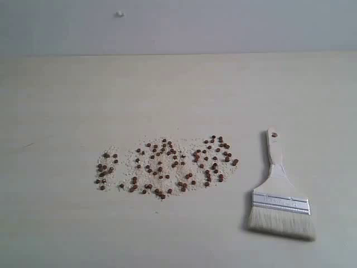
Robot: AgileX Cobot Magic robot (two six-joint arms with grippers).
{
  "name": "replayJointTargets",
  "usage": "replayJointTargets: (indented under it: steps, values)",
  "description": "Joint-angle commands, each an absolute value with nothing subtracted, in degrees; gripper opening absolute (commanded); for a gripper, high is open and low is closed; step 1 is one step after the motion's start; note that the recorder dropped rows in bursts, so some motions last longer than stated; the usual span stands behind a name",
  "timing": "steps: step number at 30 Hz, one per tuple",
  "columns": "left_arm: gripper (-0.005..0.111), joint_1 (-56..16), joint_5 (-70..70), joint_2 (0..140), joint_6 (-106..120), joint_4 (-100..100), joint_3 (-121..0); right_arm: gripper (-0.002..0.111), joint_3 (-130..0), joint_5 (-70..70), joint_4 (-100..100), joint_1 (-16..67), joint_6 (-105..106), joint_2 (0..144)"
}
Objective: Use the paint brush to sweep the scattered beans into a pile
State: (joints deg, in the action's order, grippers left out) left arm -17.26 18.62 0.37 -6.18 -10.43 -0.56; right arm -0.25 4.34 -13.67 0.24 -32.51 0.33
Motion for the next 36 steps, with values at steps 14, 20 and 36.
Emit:
replayJointTargets:
  steps: [14, 20, 36]
  values:
    - [0.0, -17.15, 18.36, 0.0, -6.33, -10.26, -0.9, 0.0, -2.59, 28.25, -4.19, -0.17, -34.08, 0.0]
    - [0.0, -17.15, 18.36, 0.0, -6.33, -10.26, -0.9, 0.0, -14.76, 3.97, -1.77, -0.17, -29.85, 9.34]
    - [0.0, -17.15, 18.36, 0.0, -6.33, -10.26, -0.9, 0.008, -48.09, -40.92, 3.25, -0.05, -5.13, 56.47]
